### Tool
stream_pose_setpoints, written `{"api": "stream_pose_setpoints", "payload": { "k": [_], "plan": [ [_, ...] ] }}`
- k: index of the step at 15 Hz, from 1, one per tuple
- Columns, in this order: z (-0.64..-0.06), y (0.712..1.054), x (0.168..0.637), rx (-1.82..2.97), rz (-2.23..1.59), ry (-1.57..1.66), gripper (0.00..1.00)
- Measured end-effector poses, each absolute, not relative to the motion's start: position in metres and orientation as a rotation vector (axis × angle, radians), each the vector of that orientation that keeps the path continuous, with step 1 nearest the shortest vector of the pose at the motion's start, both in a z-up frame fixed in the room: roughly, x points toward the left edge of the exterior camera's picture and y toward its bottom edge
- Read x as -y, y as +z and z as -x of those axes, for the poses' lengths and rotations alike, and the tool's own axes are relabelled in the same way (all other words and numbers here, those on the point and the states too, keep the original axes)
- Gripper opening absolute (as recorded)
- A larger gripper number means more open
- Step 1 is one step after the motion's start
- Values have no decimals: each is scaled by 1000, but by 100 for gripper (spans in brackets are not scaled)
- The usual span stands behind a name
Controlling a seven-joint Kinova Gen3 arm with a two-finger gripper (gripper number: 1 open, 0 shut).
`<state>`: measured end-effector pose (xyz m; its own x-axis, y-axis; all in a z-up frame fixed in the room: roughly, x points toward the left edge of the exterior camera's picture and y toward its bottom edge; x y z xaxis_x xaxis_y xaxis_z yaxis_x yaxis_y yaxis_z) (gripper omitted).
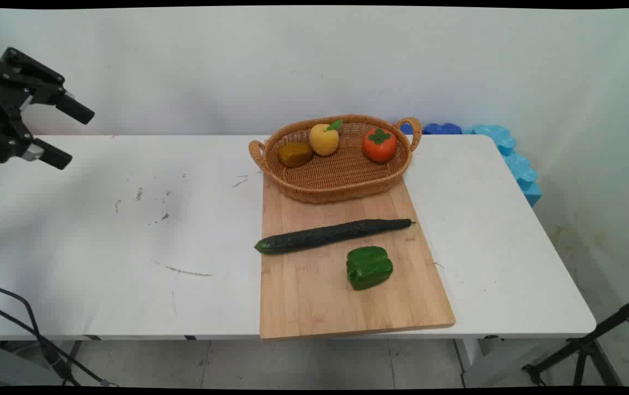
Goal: Pick up the potato from the vegetable basket
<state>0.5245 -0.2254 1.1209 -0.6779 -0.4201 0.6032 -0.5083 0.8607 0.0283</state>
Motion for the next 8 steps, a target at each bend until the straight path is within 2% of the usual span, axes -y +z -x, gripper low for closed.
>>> {"api": "stream_pose_setpoints", "payload": {
  "k": [4,8],
  "plan": [
    [-517,1122,241,2396,-716,221,100],
    [-492,1122,279,2373,-800,288,100]
  ]
}}
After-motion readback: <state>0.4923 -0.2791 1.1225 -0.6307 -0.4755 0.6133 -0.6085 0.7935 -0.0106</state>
